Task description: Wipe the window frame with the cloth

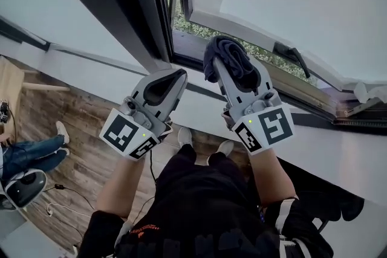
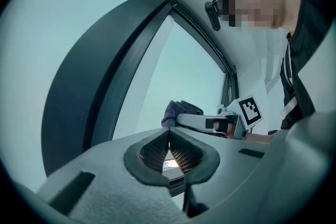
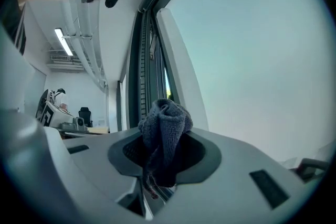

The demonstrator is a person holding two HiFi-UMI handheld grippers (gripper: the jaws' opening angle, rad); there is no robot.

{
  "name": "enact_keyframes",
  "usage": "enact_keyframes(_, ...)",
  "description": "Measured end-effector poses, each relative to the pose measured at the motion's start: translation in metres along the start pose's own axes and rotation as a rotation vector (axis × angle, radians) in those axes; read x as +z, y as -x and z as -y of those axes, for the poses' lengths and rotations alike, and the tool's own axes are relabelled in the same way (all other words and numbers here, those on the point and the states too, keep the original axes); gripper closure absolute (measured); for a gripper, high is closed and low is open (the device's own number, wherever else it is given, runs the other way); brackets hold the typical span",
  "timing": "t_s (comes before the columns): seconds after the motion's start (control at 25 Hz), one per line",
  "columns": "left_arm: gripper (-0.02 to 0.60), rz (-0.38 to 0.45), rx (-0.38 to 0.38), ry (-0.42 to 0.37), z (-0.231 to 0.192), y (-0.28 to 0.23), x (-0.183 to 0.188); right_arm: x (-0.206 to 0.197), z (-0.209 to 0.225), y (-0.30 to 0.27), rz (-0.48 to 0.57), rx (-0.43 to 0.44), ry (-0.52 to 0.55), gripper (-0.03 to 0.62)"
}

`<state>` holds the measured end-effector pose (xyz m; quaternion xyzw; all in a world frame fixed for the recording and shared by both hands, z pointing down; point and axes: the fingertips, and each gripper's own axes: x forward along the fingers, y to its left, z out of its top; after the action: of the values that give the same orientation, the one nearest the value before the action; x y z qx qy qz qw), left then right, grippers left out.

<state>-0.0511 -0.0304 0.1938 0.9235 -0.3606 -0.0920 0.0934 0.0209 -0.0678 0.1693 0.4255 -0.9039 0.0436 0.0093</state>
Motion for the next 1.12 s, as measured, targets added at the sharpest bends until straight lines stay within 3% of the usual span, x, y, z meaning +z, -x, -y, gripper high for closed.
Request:
enact_keyframes(0.44,0.561,-0.025,-0.150,-0.044,0.079,-0.058,0.007,0.037,0.040,0.075,0.036,-0.065,0.050,0.484)
enact_keyframes(1.12,0.561,-0.040,-0.286,-0.078,0.155,-0.123,0.011,0.055,0.106,0.164,0.052,-0.197,0.057,0.484)
